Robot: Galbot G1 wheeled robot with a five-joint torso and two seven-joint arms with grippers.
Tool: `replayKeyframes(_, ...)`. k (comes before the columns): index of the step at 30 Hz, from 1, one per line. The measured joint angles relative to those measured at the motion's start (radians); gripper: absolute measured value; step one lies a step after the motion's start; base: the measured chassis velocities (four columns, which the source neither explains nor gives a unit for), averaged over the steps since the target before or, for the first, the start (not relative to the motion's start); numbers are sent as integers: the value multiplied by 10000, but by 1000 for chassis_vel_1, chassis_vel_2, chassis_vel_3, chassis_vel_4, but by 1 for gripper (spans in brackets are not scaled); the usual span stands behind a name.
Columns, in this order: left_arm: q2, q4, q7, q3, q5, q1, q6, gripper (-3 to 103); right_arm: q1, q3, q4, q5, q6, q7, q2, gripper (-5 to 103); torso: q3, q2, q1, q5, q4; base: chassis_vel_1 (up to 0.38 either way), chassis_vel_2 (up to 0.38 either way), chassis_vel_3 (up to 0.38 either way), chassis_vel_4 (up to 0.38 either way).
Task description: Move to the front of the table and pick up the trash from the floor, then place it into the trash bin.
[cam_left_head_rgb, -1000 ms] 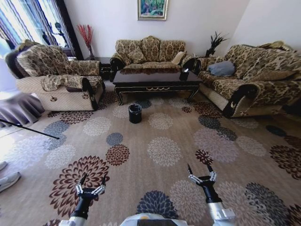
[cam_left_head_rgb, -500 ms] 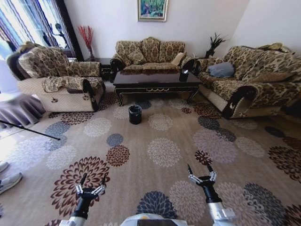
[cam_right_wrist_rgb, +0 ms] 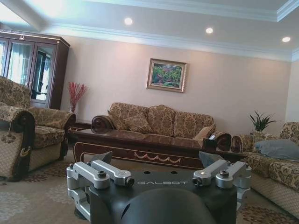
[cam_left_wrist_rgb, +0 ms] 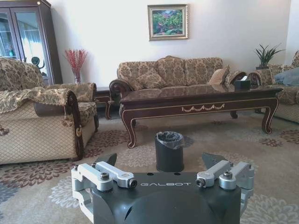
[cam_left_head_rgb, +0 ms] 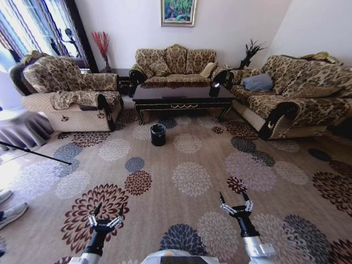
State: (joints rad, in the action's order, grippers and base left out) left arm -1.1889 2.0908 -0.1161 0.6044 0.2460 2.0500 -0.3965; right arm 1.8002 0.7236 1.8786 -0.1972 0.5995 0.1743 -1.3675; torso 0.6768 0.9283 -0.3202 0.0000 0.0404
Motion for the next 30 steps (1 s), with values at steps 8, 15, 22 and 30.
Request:
replayKeyframes(8,0,0,0,0,0,0,0,100,0,0,0,0,0,0,0,100,229,407,-177,0,0,0,0,0,0)
replayKeyframes(15,-1,0,0,0,0,0,0,100,0,0,0,0,0,0,0,100,402,698,-298,0,0,0,0,0,0)
replayKeyframes(22,0,0,0,0,0,0,0,100,0,0,0,0,0,0,0,100,615,1085,-470,0,-1,0,0,0,0)
replayKeyframes(30,0,0,0,0,0,0,0,100,0,0,0,0,0,0,0,100,832,1463,-634,0,1,0,0,0,0)
